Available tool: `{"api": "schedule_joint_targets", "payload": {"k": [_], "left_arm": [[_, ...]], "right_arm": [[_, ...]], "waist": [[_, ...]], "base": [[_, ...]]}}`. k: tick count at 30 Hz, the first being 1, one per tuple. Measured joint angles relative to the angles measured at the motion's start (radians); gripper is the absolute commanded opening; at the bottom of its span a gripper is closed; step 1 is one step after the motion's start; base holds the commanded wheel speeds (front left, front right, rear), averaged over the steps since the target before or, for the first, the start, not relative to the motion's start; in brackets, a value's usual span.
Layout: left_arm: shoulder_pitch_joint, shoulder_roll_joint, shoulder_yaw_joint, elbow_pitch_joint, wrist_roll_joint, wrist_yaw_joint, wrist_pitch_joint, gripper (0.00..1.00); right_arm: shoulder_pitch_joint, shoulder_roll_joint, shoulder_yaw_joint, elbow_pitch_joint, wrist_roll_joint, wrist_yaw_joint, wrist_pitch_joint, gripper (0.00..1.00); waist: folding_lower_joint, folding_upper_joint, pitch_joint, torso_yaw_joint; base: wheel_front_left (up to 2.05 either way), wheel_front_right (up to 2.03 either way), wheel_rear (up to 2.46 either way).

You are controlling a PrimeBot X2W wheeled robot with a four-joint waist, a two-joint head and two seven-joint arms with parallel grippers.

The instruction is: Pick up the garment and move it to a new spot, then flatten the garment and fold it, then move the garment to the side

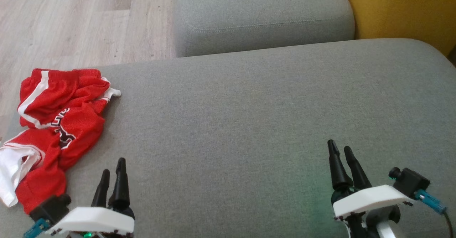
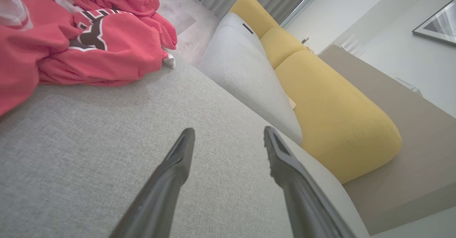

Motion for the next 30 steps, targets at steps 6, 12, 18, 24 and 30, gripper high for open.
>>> {"api": "schedule_joint_targets", "payload": {"k": [6, 12, 18, 24, 30], "left_arm": [[0.017, 0.001, -0.013, -0.02, 0.08, 0.008, -0.018, 1.0], [0.019, 0.001, -0.023, -0.038, 0.158, 0.018, -0.035, 1.0], [0.023, 0.002, -0.04, -0.058, 0.237, 0.027, -0.052, 1.0], [0.048, 0.003, -0.045, -0.074, 0.312, 0.035, -0.07, 1.0], [0.058, 0.004, -0.049, -0.089, 0.387, 0.045, -0.088, 1.0]], "right_arm": [[0.0, 0.0, 0.024, -0.01, -0.073, 0.0, -0.015, 1.0], [0.0, 0.0, 0.049, -0.017, -0.149, 0.0, -0.033, 1.0], [0.001, -0.001, 0.064, -0.024, -0.224, 0.0, -0.052, 1.0], [0.008, -0.001, 0.071, -0.032, -0.298, 0.0, -0.067, 1.0], [0.024, -0.001, 0.071, -0.035, -0.367, 0.0, -0.086, 1.0]], "waist": [[0.0, 0.0, -0.004, -0.001], [0.0, 0.0, -0.008, -0.001], [0.0, 0.0, -0.014, -0.001], [0.0, 0.0, -0.021, -0.002], [0.0, 0.0, -0.027, -0.002]], "base": [[0.0, 0.0, 0.0], [0.0, 0.0, 0.0], [0.0, 0.0, 0.0], [0.0, 0.0, 0.0], [0.0, 0.0, 0.0]]}}
